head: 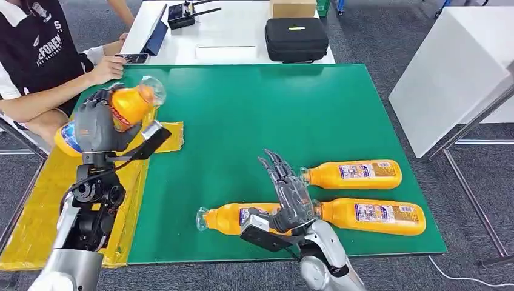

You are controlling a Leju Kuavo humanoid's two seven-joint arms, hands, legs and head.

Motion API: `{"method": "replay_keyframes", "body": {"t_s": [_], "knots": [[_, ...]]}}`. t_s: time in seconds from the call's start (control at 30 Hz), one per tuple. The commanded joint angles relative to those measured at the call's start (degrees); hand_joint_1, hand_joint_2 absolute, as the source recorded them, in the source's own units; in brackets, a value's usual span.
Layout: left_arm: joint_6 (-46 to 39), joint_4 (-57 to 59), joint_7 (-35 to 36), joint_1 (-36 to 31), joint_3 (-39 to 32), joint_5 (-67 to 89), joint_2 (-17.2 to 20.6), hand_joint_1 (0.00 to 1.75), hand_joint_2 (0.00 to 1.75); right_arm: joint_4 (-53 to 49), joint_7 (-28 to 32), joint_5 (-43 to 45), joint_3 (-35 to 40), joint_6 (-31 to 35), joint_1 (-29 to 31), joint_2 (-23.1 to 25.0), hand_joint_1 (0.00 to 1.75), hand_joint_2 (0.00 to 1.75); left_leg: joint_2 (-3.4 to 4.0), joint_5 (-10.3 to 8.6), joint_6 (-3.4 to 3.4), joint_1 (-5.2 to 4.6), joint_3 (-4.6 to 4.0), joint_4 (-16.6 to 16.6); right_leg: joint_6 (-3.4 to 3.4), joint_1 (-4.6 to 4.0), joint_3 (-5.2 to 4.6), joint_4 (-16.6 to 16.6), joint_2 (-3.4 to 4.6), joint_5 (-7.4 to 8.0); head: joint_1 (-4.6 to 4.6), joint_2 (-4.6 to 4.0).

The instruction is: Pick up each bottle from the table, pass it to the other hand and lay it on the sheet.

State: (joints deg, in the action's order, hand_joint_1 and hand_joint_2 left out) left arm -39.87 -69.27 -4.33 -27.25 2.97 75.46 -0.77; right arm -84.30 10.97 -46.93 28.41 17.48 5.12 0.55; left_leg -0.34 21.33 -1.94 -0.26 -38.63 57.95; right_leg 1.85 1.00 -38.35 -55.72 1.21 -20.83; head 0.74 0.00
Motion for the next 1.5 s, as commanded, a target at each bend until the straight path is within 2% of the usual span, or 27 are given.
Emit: {"method": "replay_keyframes", "body": {"t_s": [0.03, 0.1, 0.13, 0.2, 0.3, 0.33, 0.37, 0.4, 0.5, 0.53, 0.67, 0.83, 0.87, 0.9, 0.93, 1.0, 1.03, 1.1, 1.13, 1.17, 1.2, 1.23, 1.37, 1.4, 1.5], "knots": [[2.21, 10.4, 20.79, -5.68, 11.19, 14.54, 12.39, 1.75, 1.75, -1.73, -2.09, -5.24, -0.77, -1.53, -0.42, -1.99, 0.0, 1.75, 0.07, 0.25, 0.17, 0.02, 0.48, 0.04, -0.14, -0.05, 0.42, -0.09, -0.06, -0.24, 0.02, 0.0], [4.85, 14.15, 25.37, -7.59, 16.49, 14.54, 14.83, 1.75, 1.75, -1.32, -3.64, -7.58, 0.06, -3.47, -0.21, -2.89, 0.0, 1.75, 0.01, 0.09, 0.12, 0.01, 0.18, -0.02, -0.08, -0.02, 0.17, -0.03, -0.08, -0.09, 0.02, 0.0], [5.12, 15.02, 25.27, -7.86, 16.37, 14.54, 14.63, 1.75, 1.75, -1.23, -3.93, -7.94, 0.23, -3.86, -0.18, -2.97, 0.0, 1.75, 0.06, 0.18, 0.18, 0.04, 0.36, 0.02, -0.14, -0.07, 0.32, -0.08, -0.09, -0.18, 0.04, 0.0], [5.12, 15.02, 25.27, -7.86, 16.37, 14.54, 14.63, 1.75, 1.75, -1.23, -3.93, -7.94, 0.23, -3.86, -0.18, -2.97, 0.0, 1.75, 0.12, 0.09, 0.16, 0.02, 0.19, -0.04, -0.09, -0.04, 0.04, -0.02, 0.05, -0.03, -0.02, 0.0], [7.22, 19.35, 23.82, -8.73, 13.69, 14.54, 12.05, 1.75, 1.75, -1.19, -6.95, -11.22, 1.8, -8.59, -0.06, -3.96, 0.0, 1.75, -0.06, 0.16, 0.21, 0.09, 0.37, 0.01, -0.14, -0.11, 0.28, -0.07, -0.15, -0.19, 0.0, 0.0], [8.31, 21.33, 21.79, -9.09, 10.83, 14.54, 10.29, 1.66, 1.75, -0.76, -8.23, -12.42, 2.71, -11.11, 0.36, -4.34, 0.0, 1.75, 0.02, 0.08, 0.14, 0.12, 0.23, -0.01, -0.11, -0.1, 0.12, -0.01, -0.03, -0.12, 0.0, 0.0], [8.68, 22.12, 21.61, -9.28, 10.72, 14.54, 10.23, 0.65, 1.75, -0.31, -8.62, -12.91, 3.23, -12.23, 0.66, -4.58, 0.0, 1.75, 0.04, 0.14, 0.16, 0.15, 0.36, 0.0, -0.12, -0.13, 0.26, -0.01, -0.04, -0.17, 0.0, 0.0], [9.13, 23.74, 21.95, -9.42, 10.81, 14.54, 9.75, 0.0, 1.75, 1.41, -9.61, -13.83, 4.53, -14.91, 1.6, -5.17, 0.0, 0.0, 0.06, 0.25, 0.2, 0.15, 0.59, 0.03, -0.14, -0.14, 0.51, -0.05, -0.06, -0.27, 0.0, 0.0], [10.62, 25.84, 21.81, -9.39, 8.97, 14.54, 8.28, 0.0, 1.75, 5.14, -10.36, -14.75, 7.16, -18.49, 3.37, -6.54, 0.0, 0.0, 0.19, 0.08, 0.12, 0.12, 0.24, -0.04, -0.07, -0.08, 0.17, 0.03, 0.15, -0.04, 0.0, 0.0], [11.01, 25.99, 21.12, -9.32, 8.02, 14.54, 7.8, 0.0, 1.75, 5.68, -10.43, -14.98, 7.68, -18.98, 3.57, -6.91, 0.0, 0.0, 0.18, 0.18, 0.16, 0.12, 0.44, -0.02, -0.09, -0.1, 0.37, 0.02, 0.1, -0.12, 0.0, 0.0], [11.65, 25.39, 19.87, -8.94, 6.35, 14.54, 7.06, 0.0, 1.75, 6.28, -10.3, -15.0, 8.72, -20.05, 3.72, -7.64, 0.0, 0.0, -0.02, 0.2, 0.19, 0.08, 0.46, 0.02, -0.13, -0.1, 0.42, -0.04, -0.11, -0.22, 0.02, 0.0], [12.19, 22.1, 15.65, -6.11, 1.12, 12.51, 4.71, 0.0, 1.75, 7.46, -11.06, -15.89, 9.74, -21.21, 3.07, -8.48, 0.0, 0.0, 0.09, 0.15, 0.15, 0.06, 0.32, -0.05, -0.1, -0.08, 0.29, 0.04, 0.03, -0.12, 0.0, 0.0], [12.32, 21.56, 15.34, -5.74, 0.55, 12.73, 4.49, 0.0, 1.75, 8.0, -11.12, -15.95, 9.97, -21.33, 3.37, -8.52, 0.0, 0.0, 0.06, 0.26, 0.18, 0.07, 0.54, -0.01, -0.13, -0.1, 0.5, 0.0, -0.03, -0.24, 0.02, 0.0], [12.45, 21.09, 15.24, -5.38, 0.37, 12.87, 4.44, 0.0, 1.75, 8.74, -11.05, -15.81, 10.0, -21.27, 3.74, -8.38, 0.0, 0.0, 0.12, 0.15, 0.14, 0.06, 0.3, -0.04, -0.08, -0.07, 0.26, 0.03, 0.07, -0.12, 0.0, 0.0], [12.34, 20.56, 15.1, -5.07, -0.03, 12.81, 4.3, 0.0, 1.75, 9.25, -11.05, -15.86, 10.17, -21.33, 3.96, -8.3, 0.0, 0.0, 0.12, 0.26, 0.18, 0.05, 0.51, -0.01, -0.12, -0.08, 0.46, 0.0, 0.03, -0.22, 0.0, 0.0], [12.53, 18.91, 12.62, -4.18, -1.52, 11.41, 3.41, 0.0, 1.75, 10.75, -11.44, -15.94, 9.97, -21.58, 4.44, -7.97, 0.0, 0.0, 0.16, 0.14, 0.14, 0.05, 0.25, -0.03, -0.08, -0.07, 0.2, 0.03, 0.12, -0.09, 0.02, 0.0], [12.53, 18.91, 12.62, -4.18, -1.52, 11.41, 3.41, 0.0, 1.75, 10.75, -11.44, -15.94, 9.97, -21.58, 4.44, -7.97, 0.0, 0.0, 0.15, 0.21, 0.17, 0.06, 0.4, -0.01, -0.1, -0.08, 0.35, 0.01, 0.08, -0.16, 0.0, 0.0], [12.53, 18.91, 12.62, -4.18, -1.52, 11.41, 3.41, 0.0, 1.75, 10.75, -11.44, -15.94, 9.97, -21.58, 4.44, -7.97, 0.0, 0.0, 0.11, 0.1, 0.13, 0.06, 0.17, -0.03, -0.07, -0.07, 0.13, 0.03, 0.08, -0.07, 0.0, 0.0], [12.7, 18.06, 10.86, -3.78, -1.72, 9.79, 2.95, 0.0, 1.75, 11.91, -11.91, -15.99, 9.8, -21.94, 4.64, -7.67, 0.0, 1.75, 0.08, 0.22, 0.17, 0.06, 0.4, 0.01, -0.11, -0.09, 0.37, -0.01, 0.01, -0.19, 0.0, 0.0], [12.8, 17.54, 9.89, -3.54, -1.85, 8.81, 2.69, 0.0, 1.75, 12.62, -12.27, -16.17, 9.7, -22.41, 4.77, -7.55, 0.0, 1.75, 0.1, 0.11, 0.13, 0.05, 0.2, -0.03, -0.08, -0.06, 0.16, 0.02, 0.07, -0.09, 0.02, 0.0], [12.45, 15.84, 7.12, -2.93, -1.77, 5.46, 1.94, 0.0, 1.75, 14.79, -13.09, -16.77, 9.32, -22.65, 5.09, -6.96, 0.17, 1.75, 0.11, 0.22, 0.17, 0.08, 0.41, 0.01, -0.11, -0.1, 0.38, 0.0, 0.03, -0.18, 0.0, 0.0], [12.66, 14.33, 5.12, -2.45, -1.55, 2.4, 1.43, 0.0, 1.75, 16.37, -13.83, -17.48, 9.05, -22.46, 5.37, -6.44, 1.71, 1.75, 0.1, 0.09, 0.12, 0.05, 0.18, -0.05, -0.07, -0.06, 0.14, 0.04, 0.08, -0.06, -0.02, 0.0], [15.12, 2.42, -3.04, 1.53, 1.95, -11.72, 0.06, 0.0, 1.75, 20.07, -14.63, -17.99, 6.83, -19.61, 5.55, -4.23, 1.75, 1.75, 0.03, 0.19, 0.16, 0.1, 0.38, 0.0, -0.11, -0.12, 0.38, 0.03, -0.04, -0.17, 0.0, 0.0], [16.23, -1.91, -4.33, 3.15, 3.07, -15.38, -0.04, 0.0, 1.75, 19.28, -14.66, -17.65, 5.99, -18.48, 5.27, -3.86, 1.75, 1.75, 0.02, 0.1, 0.12, 0.08, 0.19, -0.02, -0.07, -0.09, 0.19, 0.05, -0.01, -0.09, 0.0, 0.0], [16.67, -2.91, -3.88, 3.54, 3.38, -15.48, 0.05, 0.0, 1.75, 18.76, -14.65, -17.7, 5.96, -18.55, 5.35, -3.87, 1.75, 1.75, 0.05, 0.19, 0.15, 0.08, 0.35, 0.03, -0.1, -0.1, 0.35, -0.01, -0.01, -0.17, 0.0, 0.0]]}}
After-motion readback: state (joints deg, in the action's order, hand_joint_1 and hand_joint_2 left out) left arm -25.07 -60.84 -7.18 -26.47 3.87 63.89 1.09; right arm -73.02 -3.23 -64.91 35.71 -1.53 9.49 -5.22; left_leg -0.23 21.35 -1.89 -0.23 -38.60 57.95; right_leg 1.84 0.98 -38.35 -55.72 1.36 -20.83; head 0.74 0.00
